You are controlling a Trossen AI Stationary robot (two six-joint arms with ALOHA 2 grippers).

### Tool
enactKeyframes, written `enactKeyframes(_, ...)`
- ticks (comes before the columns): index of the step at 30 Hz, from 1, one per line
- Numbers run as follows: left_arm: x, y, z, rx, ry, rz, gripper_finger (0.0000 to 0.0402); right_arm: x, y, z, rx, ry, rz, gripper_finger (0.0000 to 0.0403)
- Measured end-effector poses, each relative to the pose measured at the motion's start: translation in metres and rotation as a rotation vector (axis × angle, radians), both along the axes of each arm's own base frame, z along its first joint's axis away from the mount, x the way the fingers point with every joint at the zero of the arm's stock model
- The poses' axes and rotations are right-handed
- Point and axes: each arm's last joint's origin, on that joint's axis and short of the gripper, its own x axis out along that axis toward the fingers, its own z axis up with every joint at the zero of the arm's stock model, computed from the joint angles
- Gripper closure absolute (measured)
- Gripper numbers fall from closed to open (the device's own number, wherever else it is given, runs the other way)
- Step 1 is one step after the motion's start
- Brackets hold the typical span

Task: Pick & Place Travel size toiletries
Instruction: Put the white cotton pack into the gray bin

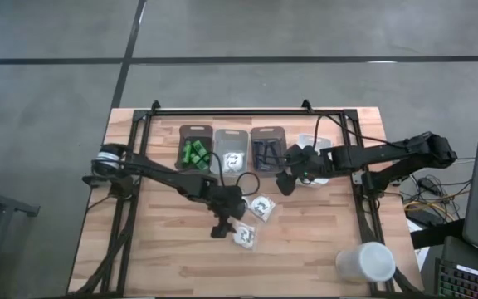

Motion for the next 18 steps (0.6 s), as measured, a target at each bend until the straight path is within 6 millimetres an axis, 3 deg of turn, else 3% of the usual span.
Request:
enactKeyframes(9, 0.007, 0.006, -0.005, 0.059, 0.0, 0.058, 0.0168, 0.0, 0.001, 0.0, 0.005, -0.003, -0.004, 0.0115)
enactKeyframes(18, 0.008, 0.004, -0.027, -0.051, 0.117, 0.029, 0.0148, 0.001, 0.0, -0.004, -0.004, 0.014, -0.006, 0.0103)
